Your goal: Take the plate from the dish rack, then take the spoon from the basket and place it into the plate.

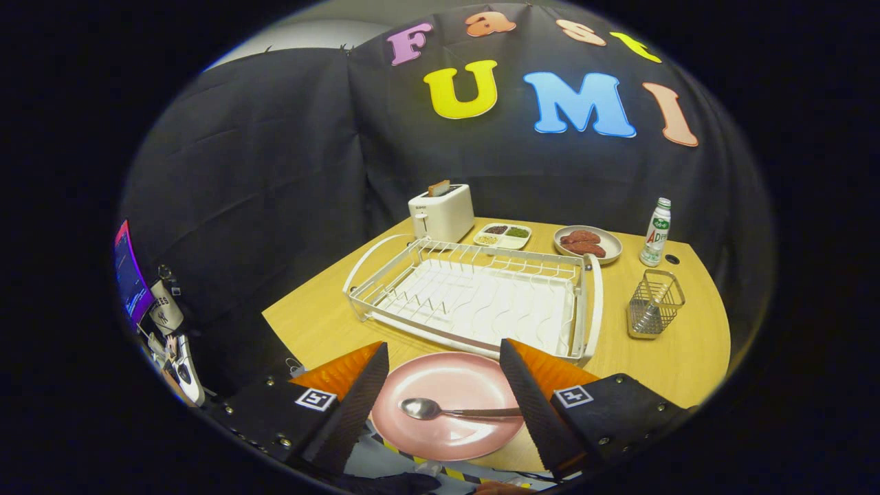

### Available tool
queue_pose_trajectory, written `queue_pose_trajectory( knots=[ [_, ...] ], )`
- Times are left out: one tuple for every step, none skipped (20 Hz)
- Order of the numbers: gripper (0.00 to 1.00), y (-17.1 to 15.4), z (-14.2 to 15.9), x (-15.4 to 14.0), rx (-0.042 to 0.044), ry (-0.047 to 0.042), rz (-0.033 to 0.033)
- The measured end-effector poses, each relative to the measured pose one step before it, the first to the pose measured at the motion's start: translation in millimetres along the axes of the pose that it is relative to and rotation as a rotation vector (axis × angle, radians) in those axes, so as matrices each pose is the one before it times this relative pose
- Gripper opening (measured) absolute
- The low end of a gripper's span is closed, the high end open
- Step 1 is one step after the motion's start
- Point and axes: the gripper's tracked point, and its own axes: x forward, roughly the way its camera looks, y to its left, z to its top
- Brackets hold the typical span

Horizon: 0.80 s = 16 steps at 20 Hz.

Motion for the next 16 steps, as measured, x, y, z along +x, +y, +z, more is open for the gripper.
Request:
queue_pose_trajectory(
  knots=[
    [0.99, -5.48, 4.38, -2.70, 0.00560, -0.01206, -0.01344],
    [0.99, -6.28, 4.19, -2.46, 0.00817, -0.01107, -0.01364],
    [0.99, -6.59, 5.36, -2.73, 0.00944, -0.01333, -0.01267],
    [0.99, -6.37, 4.72, -1.69, 0.00947, -0.01247, -0.01150],
    [0.99, -7.32, 4.97, -1.58, 0.00679, -0.01282, -0.01308],
    [0.99, -9.25, 4.27, -2.36, 0.00343, -0.01149, -0.01804],
    [0.99, -10.24, 4.56, -2.27, 0.00243, -0.01349, -0.02104],
    [0.99, -9.81, 4.71, -2.71, 0.00453, -0.01570, -0.01720],
    [0.99, -9.10, 5.65, -2.08, 0.00794, -0.01456, -0.01576],
    [0.99, -10.30, 3.92, -1.24, 0.00977, -0.01072, -0.01818],
    [0.99, -10.56, 5.58, -0.78, 0.00867, -0.01347, -0.01809],
    [0.99, -11.55, 5.83, -0.82, 0.00740, -0.01466, -0.02056],
    [0.99, -11.64, 6.95, -0.19, 0.00675, -0.01691, -0.01927],
    [0.99, -11.15, 6.92, -1.30, 0.00798, -0.01988, -0.02083],
    [0.99, -12.22, 7.22, -0.60, 0.00667, -0.01924, -0.02128],
    [0.99, -13.42, 8.04, 2.14, 0.00466, -0.02545, -0.02621]
  ],
)
